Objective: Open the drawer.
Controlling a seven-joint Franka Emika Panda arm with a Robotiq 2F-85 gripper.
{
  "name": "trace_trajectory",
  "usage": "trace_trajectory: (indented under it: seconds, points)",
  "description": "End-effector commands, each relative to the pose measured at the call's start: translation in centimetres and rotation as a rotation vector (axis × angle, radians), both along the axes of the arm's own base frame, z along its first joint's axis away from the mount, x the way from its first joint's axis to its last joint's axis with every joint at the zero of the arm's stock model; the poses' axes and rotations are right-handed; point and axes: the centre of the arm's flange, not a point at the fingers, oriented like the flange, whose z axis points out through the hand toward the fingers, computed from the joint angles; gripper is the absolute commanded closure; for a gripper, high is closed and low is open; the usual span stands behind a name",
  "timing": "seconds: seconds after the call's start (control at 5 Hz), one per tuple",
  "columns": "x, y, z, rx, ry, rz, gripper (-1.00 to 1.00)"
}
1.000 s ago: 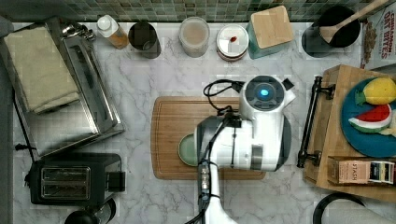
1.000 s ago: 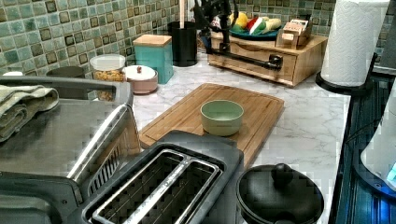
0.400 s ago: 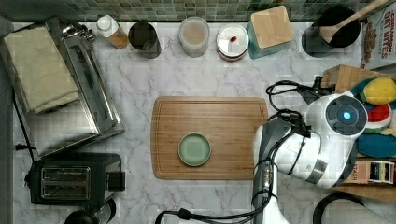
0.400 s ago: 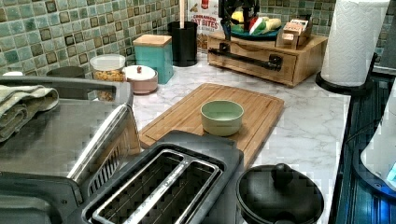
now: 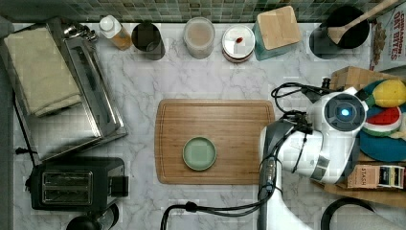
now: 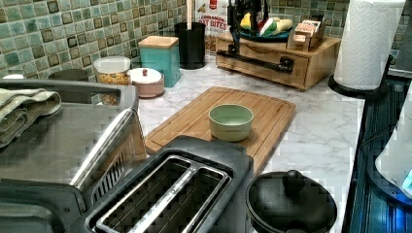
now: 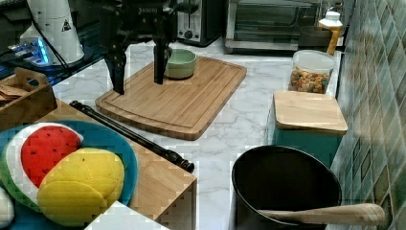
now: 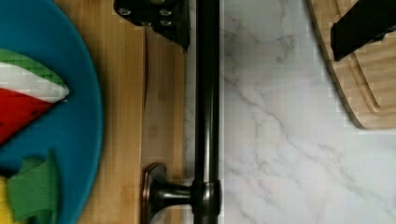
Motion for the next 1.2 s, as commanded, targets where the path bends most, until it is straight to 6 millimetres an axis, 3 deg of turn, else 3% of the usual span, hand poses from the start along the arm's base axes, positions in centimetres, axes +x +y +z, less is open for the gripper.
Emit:
trace_trajectory:
  seconds: [0.2, 0.4, 0.6, 1.0, 1.2]
  points:
    - [3.0, -3.3, 3.3, -0.171, 0.007, 0.144, -1.0]
    - [1.8, -5.4, 3.2, -0.165, 0.007, 0.098, -1.0]
    - [1.1, -5.6, 2.3, -0.125, -0.024, 0.066, -1.0]
    - [0.4, -1.0, -0.5, -0.008, -0.097, -0.112, -1.0]
    - [-0.1, -0.4, -1.3, -0.07, -0.061, -0.108, -1.0]
